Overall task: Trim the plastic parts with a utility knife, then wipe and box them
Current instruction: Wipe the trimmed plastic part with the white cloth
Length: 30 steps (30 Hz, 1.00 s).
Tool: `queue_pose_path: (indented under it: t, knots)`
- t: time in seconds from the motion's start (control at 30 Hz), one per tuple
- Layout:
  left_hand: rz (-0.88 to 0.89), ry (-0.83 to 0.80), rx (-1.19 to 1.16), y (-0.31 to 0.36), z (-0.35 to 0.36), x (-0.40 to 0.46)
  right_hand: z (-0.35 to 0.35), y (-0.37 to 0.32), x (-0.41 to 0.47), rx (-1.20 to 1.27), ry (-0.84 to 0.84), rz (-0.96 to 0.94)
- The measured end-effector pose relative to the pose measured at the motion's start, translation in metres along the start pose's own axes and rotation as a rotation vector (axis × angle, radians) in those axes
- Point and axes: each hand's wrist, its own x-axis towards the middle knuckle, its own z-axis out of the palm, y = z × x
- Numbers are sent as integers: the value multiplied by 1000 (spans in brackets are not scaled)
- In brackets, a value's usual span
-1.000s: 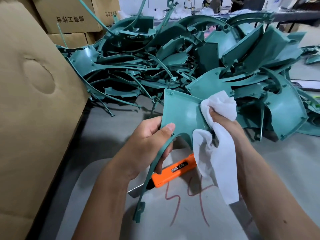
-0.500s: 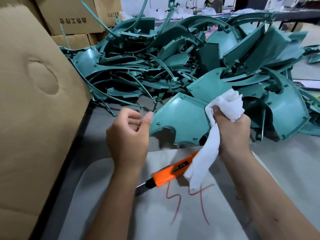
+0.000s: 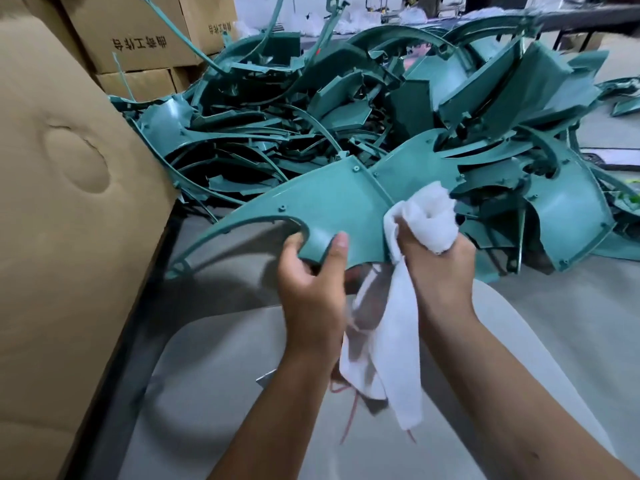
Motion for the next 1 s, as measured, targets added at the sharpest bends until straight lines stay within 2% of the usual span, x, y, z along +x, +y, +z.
queue_pose_path:
  t: [0.07, 0.17, 0.33, 0.4, 0.5, 0.63, 0.7, 0.77, 0.83, 0.93, 1.0]
  knots:
    - [-64, -15, -12, 6, -10, 12, 0, 2, 0, -69, -118, -17]
    - [-38, -214, 157, 18, -28, 29, -5, 2, 7, -161, -209, -84]
    - [-38, -390, 253, 28, -51, 43, -13, -3, 10, -470, -357, -411]
    - [-55, -423, 248, 30, -56, 46, -11, -7, 5, -344, -400, -410]
    - [-99, -484, 214, 35, -61, 49, -9, -13, 0, -11, -574, -308]
    - [-141, -515, 170, 41, -67, 50, -15, -16, 2, 17, -639, -216]
    - [-144, -536, 166, 41, -66, 48, -16, -19, 1, 7, -662, -235]
    - [-131, -522, 202, 39, -61, 45, -12, -17, 2, -44, -567, -289]
    - [-122, -458, 190, 34, -51, 38, -8, -9, 6, -131, -396, -349]
    - [-145, -262, 34, 25, -28, 25, -6, 3, 11, -225, -146, -375]
    - [-162, -215, -95, 22, -17, 18, -4, 5, 8, -225, -35, -381]
